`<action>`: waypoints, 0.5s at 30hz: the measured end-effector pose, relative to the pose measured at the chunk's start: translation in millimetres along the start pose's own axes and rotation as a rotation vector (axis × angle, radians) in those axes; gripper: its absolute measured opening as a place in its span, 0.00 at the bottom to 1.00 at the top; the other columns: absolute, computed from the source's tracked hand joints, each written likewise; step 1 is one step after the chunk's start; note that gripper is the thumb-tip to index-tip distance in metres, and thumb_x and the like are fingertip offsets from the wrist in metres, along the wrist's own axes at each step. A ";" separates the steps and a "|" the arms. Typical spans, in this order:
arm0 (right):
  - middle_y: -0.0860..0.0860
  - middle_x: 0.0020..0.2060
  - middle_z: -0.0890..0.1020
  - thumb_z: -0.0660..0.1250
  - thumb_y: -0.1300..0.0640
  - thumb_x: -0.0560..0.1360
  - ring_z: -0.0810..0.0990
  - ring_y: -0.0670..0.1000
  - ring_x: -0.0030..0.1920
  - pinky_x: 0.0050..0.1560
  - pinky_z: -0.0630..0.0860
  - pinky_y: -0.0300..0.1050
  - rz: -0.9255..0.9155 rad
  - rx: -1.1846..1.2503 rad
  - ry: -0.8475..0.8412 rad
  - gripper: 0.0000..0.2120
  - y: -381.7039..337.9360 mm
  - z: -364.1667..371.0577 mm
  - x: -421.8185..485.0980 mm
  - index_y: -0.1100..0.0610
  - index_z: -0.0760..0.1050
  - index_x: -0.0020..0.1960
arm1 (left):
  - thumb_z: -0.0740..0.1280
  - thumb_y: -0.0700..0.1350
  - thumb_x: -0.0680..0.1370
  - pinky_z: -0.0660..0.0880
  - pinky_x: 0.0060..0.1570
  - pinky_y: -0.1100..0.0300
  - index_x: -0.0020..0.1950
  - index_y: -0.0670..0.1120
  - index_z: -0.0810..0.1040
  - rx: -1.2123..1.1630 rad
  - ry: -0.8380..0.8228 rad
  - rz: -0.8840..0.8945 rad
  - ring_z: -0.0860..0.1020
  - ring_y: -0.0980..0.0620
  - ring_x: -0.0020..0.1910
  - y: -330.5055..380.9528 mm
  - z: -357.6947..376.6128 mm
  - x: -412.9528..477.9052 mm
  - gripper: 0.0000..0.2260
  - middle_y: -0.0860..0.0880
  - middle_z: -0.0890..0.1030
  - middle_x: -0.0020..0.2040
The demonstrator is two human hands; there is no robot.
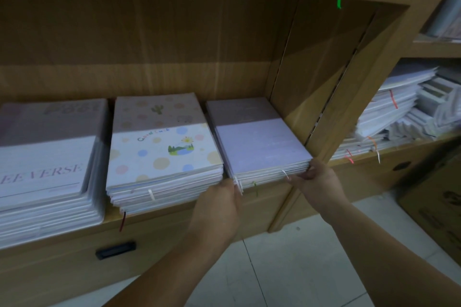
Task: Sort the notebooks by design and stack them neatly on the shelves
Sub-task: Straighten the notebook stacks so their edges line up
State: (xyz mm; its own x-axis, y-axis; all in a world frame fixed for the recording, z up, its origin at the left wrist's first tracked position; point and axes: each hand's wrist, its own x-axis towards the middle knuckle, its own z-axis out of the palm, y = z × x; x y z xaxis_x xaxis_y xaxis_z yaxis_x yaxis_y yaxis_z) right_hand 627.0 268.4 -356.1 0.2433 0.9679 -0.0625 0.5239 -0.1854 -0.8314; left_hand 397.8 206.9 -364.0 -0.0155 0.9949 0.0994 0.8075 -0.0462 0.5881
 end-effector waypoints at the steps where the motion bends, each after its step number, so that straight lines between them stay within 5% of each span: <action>1: 0.50 0.42 0.84 0.79 0.54 0.71 0.80 0.47 0.41 0.35 0.69 0.41 0.002 0.006 0.000 0.21 0.3 -0.3 0.1 0.56 0.75 0.59 | 0.56 0.46 0.84 0.66 0.34 0.57 0.48 0.49 0.75 -0.007 -0.011 0.004 0.78 0.49 0.36 0.3 -1.0 -1.1 0.10 0.50 0.78 0.36; 7: 0.48 0.40 0.84 0.79 0.50 0.71 0.80 0.46 0.40 0.35 0.69 0.40 -0.015 -0.054 -0.057 0.17 -11.1 -8.9 -7.0 0.54 0.75 0.53 | 0.57 0.52 0.84 0.68 0.34 0.54 0.43 0.50 0.74 0.004 0.051 0.063 0.77 0.48 0.35 -4.3 -9.2 2.7 0.14 0.51 0.77 0.34; 15: 0.50 0.44 0.81 0.77 0.47 0.73 0.79 0.49 0.45 0.37 0.70 0.42 -0.062 -0.193 -0.065 0.19 -20.3 -18.9 -3.7 0.48 0.70 0.57 | 0.53 0.57 0.85 0.77 0.41 0.52 0.52 0.47 0.75 0.067 0.083 0.014 0.81 0.46 0.43 6.6 -6.5 3.6 0.18 0.48 0.82 0.43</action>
State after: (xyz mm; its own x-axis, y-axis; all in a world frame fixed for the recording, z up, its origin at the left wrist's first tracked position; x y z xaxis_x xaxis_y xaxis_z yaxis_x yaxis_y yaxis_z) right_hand 630.9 265.4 -328.5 0.1560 0.9862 -0.0555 0.6847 -0.1485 -0.7136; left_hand 399.3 209.6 -354.5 -0.0508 0.9833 0.1747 0.8458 -0.0507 0.5311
